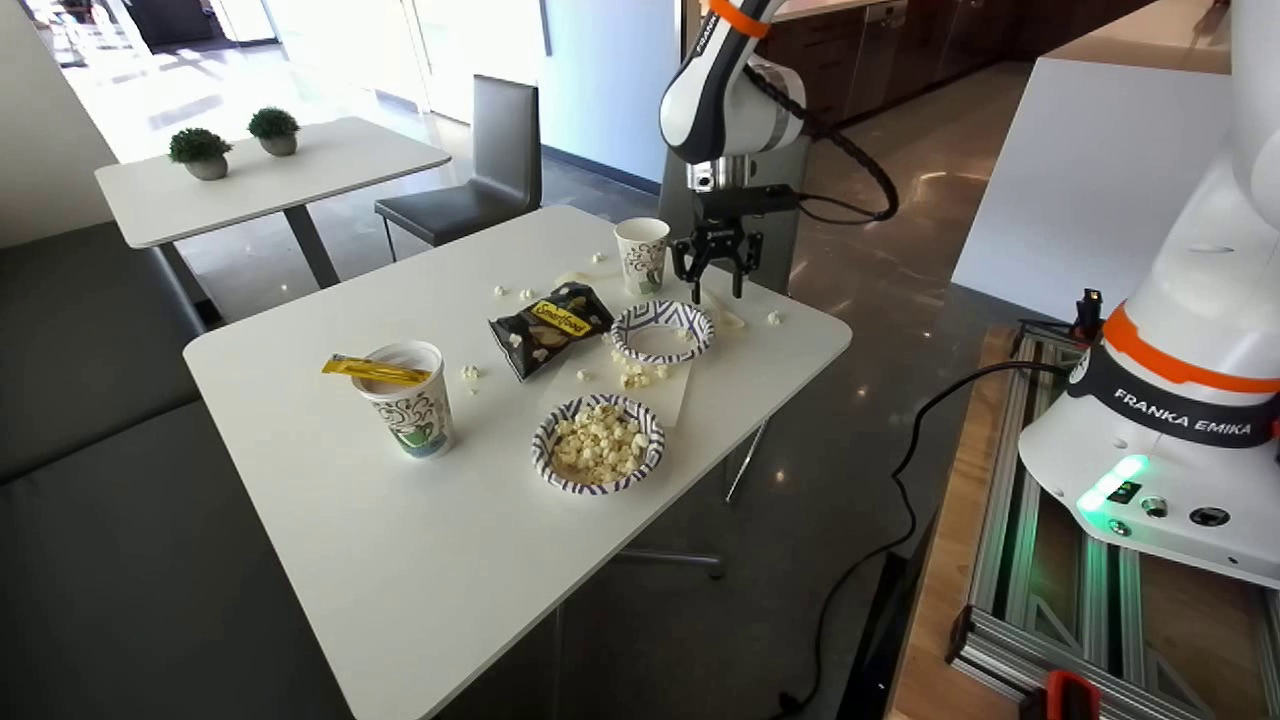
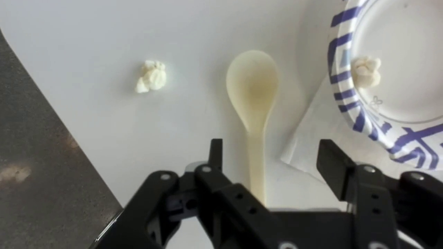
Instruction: Use the spoon on the table to move the content of the plate on the right into the plate on the left
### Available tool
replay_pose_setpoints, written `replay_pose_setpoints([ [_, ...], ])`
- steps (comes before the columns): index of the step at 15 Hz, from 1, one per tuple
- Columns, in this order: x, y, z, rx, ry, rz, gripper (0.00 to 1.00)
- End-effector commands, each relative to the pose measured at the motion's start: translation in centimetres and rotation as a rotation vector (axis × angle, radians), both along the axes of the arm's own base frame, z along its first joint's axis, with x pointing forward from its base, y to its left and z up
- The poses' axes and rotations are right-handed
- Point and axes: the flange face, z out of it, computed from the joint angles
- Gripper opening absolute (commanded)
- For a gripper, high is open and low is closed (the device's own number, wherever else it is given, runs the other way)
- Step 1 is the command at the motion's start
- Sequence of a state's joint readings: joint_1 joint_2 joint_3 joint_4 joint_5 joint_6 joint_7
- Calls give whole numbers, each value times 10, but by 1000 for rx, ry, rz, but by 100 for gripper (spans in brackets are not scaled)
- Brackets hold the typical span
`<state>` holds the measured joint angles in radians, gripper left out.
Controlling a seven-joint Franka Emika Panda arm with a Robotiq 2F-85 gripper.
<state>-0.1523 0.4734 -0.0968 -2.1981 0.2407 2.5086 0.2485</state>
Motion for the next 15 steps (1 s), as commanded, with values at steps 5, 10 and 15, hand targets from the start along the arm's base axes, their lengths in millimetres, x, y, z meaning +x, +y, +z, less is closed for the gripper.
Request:
replay_pose_setpoints([
  [5, 5, -16, -14, 2, 11, -28, 41],
  [10, 1, -21, -23, 14, 26, -33, 38],
  [15, 1, -18, -24, 12, 36, -31, 0],
])
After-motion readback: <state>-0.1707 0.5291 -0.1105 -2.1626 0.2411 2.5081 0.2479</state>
